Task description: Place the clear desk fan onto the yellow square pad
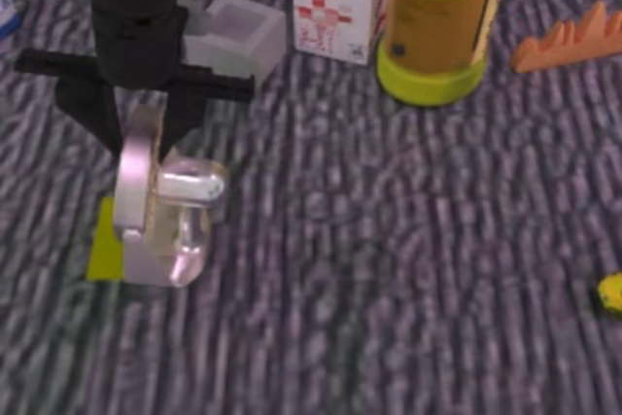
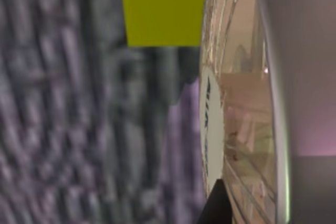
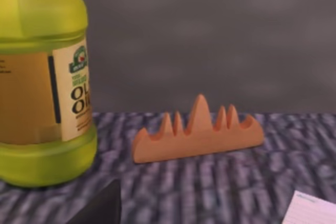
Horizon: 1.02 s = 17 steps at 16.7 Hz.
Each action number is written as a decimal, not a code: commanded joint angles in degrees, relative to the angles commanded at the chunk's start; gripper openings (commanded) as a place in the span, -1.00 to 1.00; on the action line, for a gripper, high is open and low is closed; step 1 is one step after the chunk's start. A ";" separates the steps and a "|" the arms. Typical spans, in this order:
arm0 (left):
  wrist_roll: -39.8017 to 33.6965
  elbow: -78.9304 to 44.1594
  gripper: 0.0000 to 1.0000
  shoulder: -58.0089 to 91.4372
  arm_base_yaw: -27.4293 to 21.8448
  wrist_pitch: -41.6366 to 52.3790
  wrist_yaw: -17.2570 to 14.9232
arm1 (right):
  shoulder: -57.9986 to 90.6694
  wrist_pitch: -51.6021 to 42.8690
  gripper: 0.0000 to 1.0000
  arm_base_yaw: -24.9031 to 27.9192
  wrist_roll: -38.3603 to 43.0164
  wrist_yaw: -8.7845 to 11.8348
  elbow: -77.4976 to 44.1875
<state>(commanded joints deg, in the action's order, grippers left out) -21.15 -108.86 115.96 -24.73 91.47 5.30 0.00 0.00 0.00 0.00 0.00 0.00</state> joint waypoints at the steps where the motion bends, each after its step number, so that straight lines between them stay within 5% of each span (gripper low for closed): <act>1: -7.56 0.84 -1.00 -1.01 0.58 -0.41 0.09 | 0.00 0.00 1.00 0.00 0.00 0.00 0.00; 6: -44.71 5.74 -1.00 -6.06 3.56 -4.02 -0.71 | 0.00 0.00 1.00 0.00 0.00 0.00 0.00; 10: -67.45 10.10 -1.00 -9.22 5.76 -7.72 -2.44 | 0.00 0.00 1.00 0.00 0.00 0.00 0.00; 17: -84.49 14.29 -1.00 -11.24 7.83 -11.65 -4.98 | 0.00 0.00 1.00 0.00 0.00 0.00 0.00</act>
<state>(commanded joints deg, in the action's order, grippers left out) -105.64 -94.57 104.72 -16.90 79.82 0.31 0.00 0.00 0.00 0.00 0.00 0.00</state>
